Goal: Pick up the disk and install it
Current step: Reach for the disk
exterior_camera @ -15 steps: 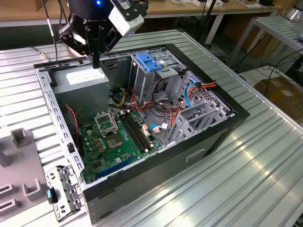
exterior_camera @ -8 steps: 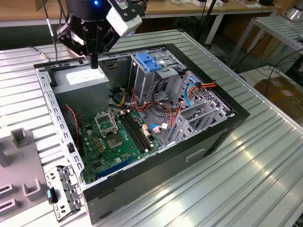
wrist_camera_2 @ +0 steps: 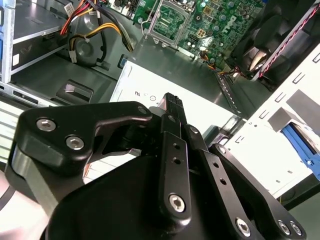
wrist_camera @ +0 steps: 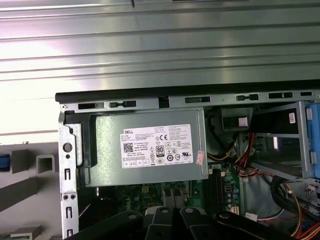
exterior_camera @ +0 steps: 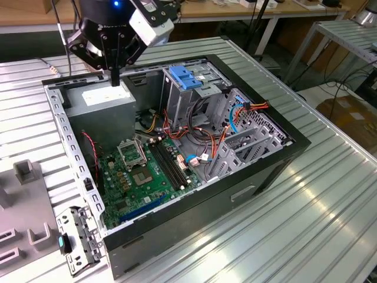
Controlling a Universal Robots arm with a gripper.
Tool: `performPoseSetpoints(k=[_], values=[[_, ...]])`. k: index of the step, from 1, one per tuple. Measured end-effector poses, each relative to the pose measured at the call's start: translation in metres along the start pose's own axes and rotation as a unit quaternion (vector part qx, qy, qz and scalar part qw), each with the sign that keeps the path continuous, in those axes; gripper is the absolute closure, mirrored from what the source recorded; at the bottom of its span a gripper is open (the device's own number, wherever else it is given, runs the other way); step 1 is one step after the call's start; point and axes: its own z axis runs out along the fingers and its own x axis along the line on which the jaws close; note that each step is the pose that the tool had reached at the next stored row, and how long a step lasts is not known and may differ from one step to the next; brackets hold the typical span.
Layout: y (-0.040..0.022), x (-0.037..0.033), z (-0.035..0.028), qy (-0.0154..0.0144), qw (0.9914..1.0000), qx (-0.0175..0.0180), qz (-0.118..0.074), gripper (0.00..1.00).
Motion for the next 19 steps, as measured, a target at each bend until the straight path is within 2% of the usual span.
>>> performPoseSetpoints(k=[19], values=[[-0.0006,0.0080,0.0002,0.0000,1.00000,0.0000,0.000,0.89]])
